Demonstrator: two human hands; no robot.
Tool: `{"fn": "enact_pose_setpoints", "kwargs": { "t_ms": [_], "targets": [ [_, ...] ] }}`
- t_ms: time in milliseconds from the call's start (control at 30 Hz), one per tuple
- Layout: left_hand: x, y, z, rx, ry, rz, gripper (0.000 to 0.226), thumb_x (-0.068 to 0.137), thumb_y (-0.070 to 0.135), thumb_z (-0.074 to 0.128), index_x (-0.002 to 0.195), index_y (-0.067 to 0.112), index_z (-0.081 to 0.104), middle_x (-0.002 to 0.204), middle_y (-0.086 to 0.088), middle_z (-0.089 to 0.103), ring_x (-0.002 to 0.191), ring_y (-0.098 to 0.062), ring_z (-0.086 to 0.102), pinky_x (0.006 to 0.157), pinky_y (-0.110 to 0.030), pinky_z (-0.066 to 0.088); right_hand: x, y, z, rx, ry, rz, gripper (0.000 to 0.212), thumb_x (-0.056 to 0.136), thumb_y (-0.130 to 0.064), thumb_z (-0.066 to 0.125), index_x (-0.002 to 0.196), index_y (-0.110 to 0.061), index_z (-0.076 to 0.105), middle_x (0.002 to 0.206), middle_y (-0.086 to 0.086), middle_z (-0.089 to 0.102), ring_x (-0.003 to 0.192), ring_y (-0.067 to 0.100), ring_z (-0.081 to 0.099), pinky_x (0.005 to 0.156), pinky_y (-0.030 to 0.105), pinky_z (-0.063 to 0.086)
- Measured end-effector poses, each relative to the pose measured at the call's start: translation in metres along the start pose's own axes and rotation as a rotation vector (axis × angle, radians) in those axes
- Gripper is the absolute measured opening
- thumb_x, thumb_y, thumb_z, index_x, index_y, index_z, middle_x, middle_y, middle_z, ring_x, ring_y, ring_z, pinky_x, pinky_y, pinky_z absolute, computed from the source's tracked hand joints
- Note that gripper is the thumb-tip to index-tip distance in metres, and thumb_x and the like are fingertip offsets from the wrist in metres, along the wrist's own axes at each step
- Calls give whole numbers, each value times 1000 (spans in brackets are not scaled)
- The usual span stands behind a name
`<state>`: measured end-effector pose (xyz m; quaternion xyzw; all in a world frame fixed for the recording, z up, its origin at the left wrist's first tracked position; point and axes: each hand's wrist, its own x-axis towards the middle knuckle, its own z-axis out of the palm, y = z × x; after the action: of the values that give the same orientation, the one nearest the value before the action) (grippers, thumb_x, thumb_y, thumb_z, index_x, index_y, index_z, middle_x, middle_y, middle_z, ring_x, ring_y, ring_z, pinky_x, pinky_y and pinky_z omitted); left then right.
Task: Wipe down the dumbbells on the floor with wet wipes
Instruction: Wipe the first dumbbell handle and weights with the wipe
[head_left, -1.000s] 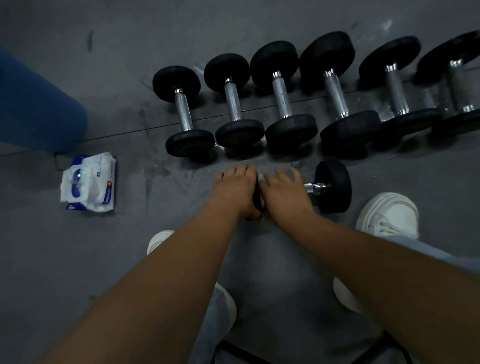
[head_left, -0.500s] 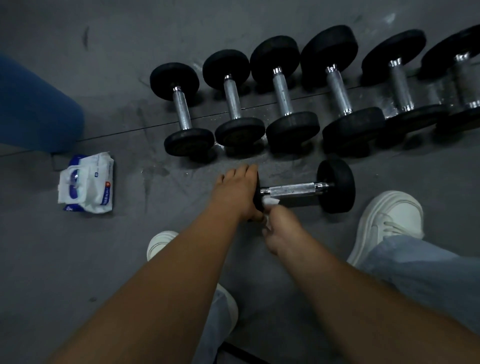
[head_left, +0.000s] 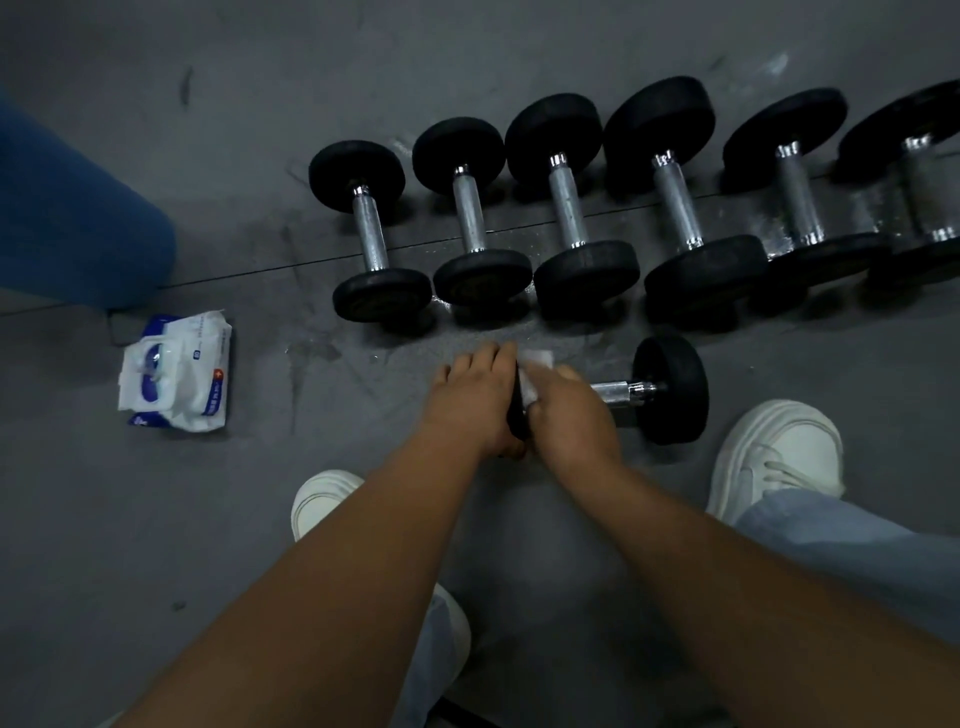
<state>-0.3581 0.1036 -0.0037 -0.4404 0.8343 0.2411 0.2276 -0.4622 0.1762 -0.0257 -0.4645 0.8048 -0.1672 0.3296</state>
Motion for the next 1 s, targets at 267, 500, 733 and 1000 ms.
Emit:
{"fn": "enact_pose_setpoints", "kwargs": {
  "t_ms": [267, 500, 733, 1000],
  "targets": [
    [0, 1, 0, 6, -3, -3, 120, 60, 48, 84, 153, 20, 13, 154, -2, 24, 138, -27, 32, 114, -45, 27, -16, 4, 4, -390, -158, -60, 63, 95, -18, 46, 150, -23, 16, 118, 8, 51, 100, 29, 58, 73, 38, 45],
    [-2, 2, -2, 11, -10, -9, 122, 59, 48, 85, 153, 20, 13, 155, -3, 24, 138, -28, 31, 115, -45, 27, -43, 1, 0, -429, -284, -56, 78, 96, -16, 39, 152, -28, -15, 112, 11, 64, 95, 29, 64, 77, 35, 44],
    [-1, 1, -4, 16, -31, -6, 123, 60, 46, 85, 154, 20, 11, 156, -2, 21, 140, -27, 28, 115, -44, 27, -39, 2, 0, -274, -286, 37, 77, 97, -20, 39, 149, -40, -13, 110, 13, 65, 96, 31, 64, 80, 37, 48],
    [-1, 1, -7, 30, -44, 1, 122, 59, 47, 86, 153, 20, 13, 154, -2, 24, 137, -28, 31, 112, -45, 28, -19, 3, -4, -260, -342, 61, 70, 96, -25, 42, 149, -43, 0, 113, 13, 62, 102, 33, 62, 83, 38, 46]
  ]
}}
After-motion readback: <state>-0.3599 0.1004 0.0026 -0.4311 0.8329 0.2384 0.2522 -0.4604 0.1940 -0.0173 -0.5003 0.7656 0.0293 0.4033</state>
